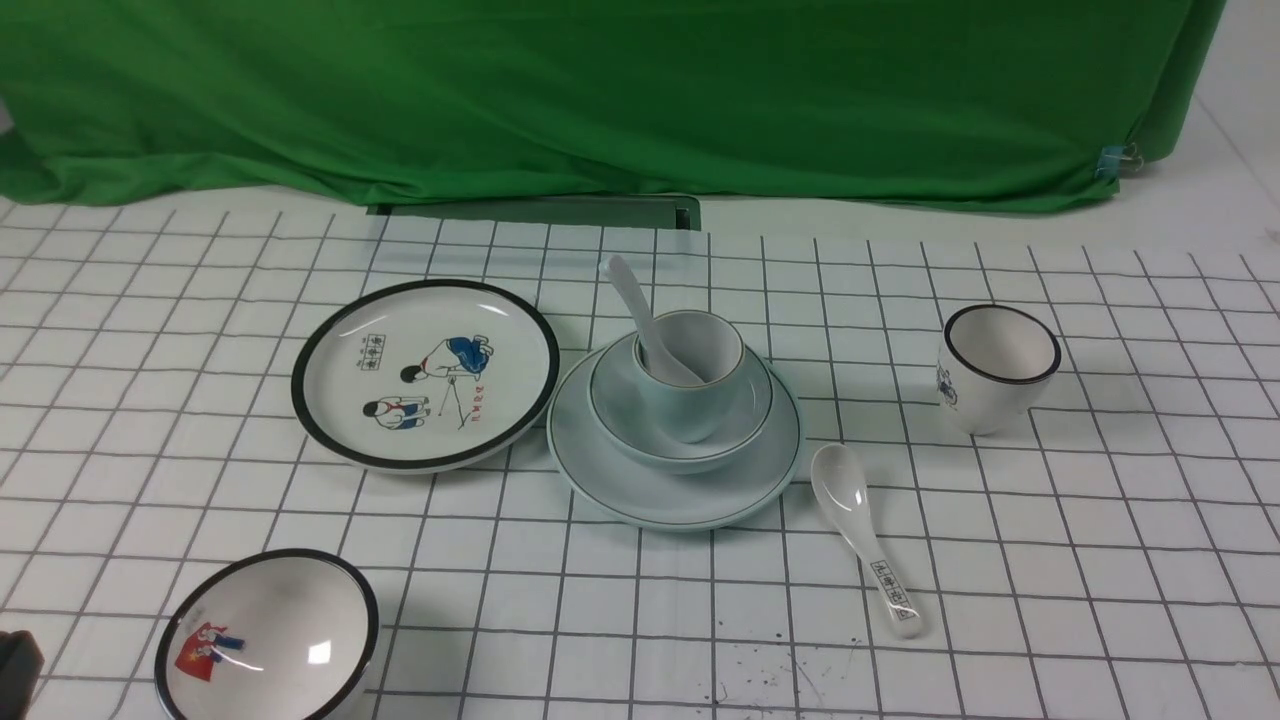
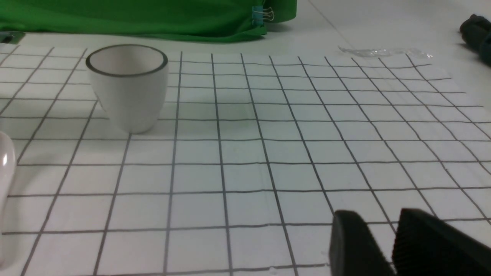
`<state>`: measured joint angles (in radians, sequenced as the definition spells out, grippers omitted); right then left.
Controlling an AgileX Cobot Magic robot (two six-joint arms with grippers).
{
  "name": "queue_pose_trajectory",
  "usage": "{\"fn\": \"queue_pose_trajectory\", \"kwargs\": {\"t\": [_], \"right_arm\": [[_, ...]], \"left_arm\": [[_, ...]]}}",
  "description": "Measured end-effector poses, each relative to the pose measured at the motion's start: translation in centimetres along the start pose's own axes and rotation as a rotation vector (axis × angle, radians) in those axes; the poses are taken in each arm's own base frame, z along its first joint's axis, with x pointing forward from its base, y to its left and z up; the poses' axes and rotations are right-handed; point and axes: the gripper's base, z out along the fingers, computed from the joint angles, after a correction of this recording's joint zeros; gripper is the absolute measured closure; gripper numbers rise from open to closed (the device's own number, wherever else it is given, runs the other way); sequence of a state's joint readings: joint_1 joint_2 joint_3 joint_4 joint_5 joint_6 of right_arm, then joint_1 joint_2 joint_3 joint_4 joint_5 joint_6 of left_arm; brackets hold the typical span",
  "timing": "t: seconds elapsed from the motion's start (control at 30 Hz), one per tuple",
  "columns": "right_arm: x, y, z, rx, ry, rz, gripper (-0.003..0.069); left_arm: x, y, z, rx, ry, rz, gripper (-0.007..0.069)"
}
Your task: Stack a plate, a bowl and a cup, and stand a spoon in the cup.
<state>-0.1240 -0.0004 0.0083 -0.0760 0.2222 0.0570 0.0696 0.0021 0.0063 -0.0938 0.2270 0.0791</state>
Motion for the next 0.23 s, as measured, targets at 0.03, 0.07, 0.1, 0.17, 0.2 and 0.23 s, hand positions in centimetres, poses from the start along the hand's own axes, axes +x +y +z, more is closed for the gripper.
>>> {"fn": "queue_pose_trajectory", "kwargs": {"t": [0.03,0.07,0.1,0.17,0.2,0.23], "right_arm": [[0.00,0.00,0.00,0.000,0.000,0.000,0.0442],[0.00,0.00,0.00,0.000,0.000,0.000,0.0440],[0.00,0.00,0.00,0.000,0.000,0.000,0.0440],[0.00,0.00,0.00,0.000,0.000,0.000,0.0433],[0.00,0.00,0.00,0.000,0.000,0.000,0.0430],[0.00,0.00,0.00,0.000,0.000,0.000,0.0426]], "left_arm": [[0.00,0.00,0.00,0.000,0.000,0.000,0.0652],[0.00,0.00,0.00,0.000,0.000,0.000,0.0652],[0.00,0.00,0.00,0.000,0.000,0.000,0.0652],[0.00,0.00,0.00,0.000,0.000,0.000,0.0652],[0.00,0.00,0.00,0.000,0.000,0.000,0.0652],[0.00,0.00,0.00,0.000,0.000,0.000,0.0652]]}}
